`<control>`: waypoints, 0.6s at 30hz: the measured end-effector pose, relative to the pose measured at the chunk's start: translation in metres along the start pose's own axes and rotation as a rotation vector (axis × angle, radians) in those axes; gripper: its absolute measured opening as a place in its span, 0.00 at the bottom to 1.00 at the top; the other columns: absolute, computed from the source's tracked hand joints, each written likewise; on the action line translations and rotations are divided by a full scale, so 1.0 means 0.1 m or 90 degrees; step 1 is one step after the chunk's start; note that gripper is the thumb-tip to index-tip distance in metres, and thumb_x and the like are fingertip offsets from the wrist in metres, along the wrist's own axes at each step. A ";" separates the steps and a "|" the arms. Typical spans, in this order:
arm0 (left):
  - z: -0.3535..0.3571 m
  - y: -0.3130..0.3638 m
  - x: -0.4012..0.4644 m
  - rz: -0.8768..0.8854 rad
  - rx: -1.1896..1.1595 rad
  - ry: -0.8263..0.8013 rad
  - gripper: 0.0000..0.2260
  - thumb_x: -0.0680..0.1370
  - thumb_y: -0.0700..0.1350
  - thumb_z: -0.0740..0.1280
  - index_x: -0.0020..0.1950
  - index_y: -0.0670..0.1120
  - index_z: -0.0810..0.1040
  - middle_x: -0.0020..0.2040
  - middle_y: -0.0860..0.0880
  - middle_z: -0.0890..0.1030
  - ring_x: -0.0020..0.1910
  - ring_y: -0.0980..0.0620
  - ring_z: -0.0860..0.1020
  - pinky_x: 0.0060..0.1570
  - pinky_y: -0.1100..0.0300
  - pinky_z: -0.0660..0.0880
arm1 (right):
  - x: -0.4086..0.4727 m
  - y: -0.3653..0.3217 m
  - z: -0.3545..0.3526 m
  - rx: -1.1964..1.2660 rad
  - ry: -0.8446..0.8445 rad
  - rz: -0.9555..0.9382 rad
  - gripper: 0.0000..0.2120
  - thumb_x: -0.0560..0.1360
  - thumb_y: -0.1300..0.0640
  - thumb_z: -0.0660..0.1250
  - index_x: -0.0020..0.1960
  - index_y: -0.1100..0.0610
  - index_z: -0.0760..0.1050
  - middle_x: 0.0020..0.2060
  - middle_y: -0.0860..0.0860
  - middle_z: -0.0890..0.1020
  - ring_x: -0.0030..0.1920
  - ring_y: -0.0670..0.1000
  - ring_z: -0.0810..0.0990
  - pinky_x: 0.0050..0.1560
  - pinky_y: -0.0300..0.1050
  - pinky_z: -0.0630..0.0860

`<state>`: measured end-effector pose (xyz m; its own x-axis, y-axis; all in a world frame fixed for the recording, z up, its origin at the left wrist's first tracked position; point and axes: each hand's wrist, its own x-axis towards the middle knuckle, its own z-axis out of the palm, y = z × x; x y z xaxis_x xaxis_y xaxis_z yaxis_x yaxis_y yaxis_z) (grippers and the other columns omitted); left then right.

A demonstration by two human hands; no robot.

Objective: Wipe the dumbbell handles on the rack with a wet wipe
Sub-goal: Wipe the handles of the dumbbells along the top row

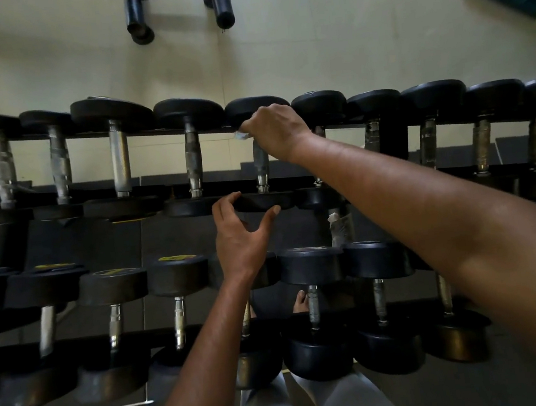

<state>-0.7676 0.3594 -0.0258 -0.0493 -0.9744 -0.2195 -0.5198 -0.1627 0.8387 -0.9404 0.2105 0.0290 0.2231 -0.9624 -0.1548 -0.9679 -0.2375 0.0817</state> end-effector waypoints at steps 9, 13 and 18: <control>-0.02 0.00 -0.03 -0.003 -0.011 0.002 0.37 0.74 0.68 0.76 0.75 0.51 0.70 0.71 0.58 0.69 0.60 0.63 0.73 0.44 0.71 0.71 | 0.06 -0.04 -0.09 0.065 -0.098 0.016 0.09 0.82 0.60 0.69 0.57 0.52 0.86 0.47 0.54 0.86 0.45 0.57 0.81 0.46 0.49 0.77; -0.04 0.02 -0.03 -0.007 -0.003 -0.001 0.37 0.74 0.70 0.76 0.75 0.53 0.70 0.70 0.59 0.69 0.56 0.54 0.79 0.40 0.67 0.73 | 0.05 -0.12 -0.10 0.065 -0.189 -0.036 0.05 0.78 0.56 0.72 0.51 0.50 0.87 0.45 0.51 0.86 0.46 0.57 0.83 0.42 0.47 0.79; -0.04 0.00 -0.01 -0.002 0.021 0.002 0.37 0.73 0.70 0.76 0.74 0.53 0.71 0.69 0.59 0.70 0.55 0.53 0.80 0.38 0.64 0.74 | 0.00 -0.21 -0.04 0.056 -0.254 -0.072 0.05 0.77 0.48 0.76 0.49 0.49 0.87 0.42 0.49 0.85 0.43 0.52 0.82 0.41 0.48 0.80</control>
<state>-0.7636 0.3599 -0.0235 -0.0453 -0.9744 -0.2202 -0.5477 -0.1601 0.8212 -0.9198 0.2153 0.0308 0.2832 -0.8000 -0.5289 -0.9498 -0.3106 -0.0388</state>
